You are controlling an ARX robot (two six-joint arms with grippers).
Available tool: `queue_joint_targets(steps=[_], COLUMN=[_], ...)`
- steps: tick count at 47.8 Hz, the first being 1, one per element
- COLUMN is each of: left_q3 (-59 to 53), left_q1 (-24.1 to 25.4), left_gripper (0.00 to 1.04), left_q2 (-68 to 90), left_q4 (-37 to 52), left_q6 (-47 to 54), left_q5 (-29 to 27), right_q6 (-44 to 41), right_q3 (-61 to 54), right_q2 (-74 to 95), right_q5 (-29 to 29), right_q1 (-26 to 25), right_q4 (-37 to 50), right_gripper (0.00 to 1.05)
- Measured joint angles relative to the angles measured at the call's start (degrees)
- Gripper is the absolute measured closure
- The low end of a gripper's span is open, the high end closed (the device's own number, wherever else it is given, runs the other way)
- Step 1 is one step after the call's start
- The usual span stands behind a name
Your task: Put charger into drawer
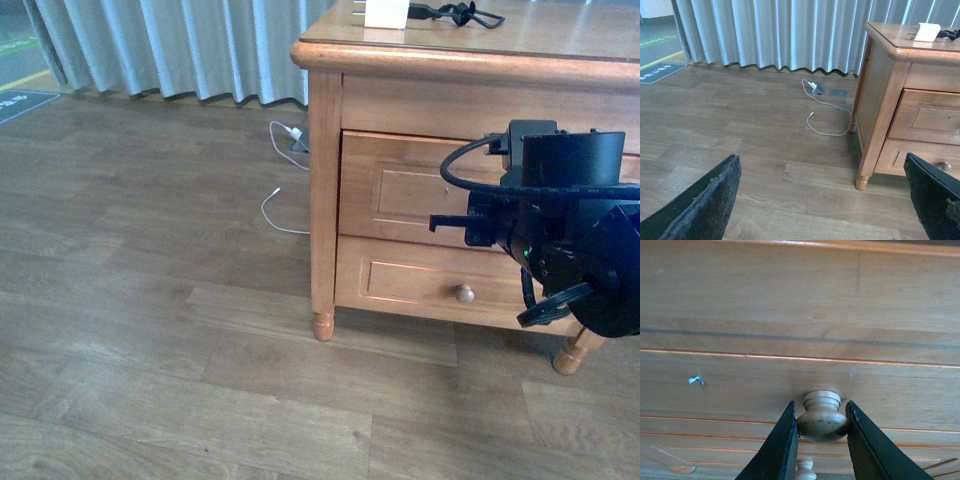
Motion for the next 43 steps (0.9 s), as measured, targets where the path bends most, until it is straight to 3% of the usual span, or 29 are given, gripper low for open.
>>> queue_joint_targets(steps=[13,23,43], left_q3=[0.0,0.0,0.0], left_q1=[0.0,0.0,0.0], left_gripper=[0.06,0.06,0.06], left_q2=[0.0,0.0,0.0], left_q4=[0.0,0.0,0.0], left_q6=[0.0,0.0,0.0], left_q5=[0.0,0.0,0.0], right_q6=[2.6,5.8,4.9], right_q3=[-11.0,-20.0,-34.6], right_q2=[-7.7,-17.5,-29.6], right_q5=[-0.4,-3.5,-7.9], right_q1=[0.8,1.0,1.4], right_q4=[-2.8,-12.7,-15.1], right_gripper=[0.82,0.82,0.82])
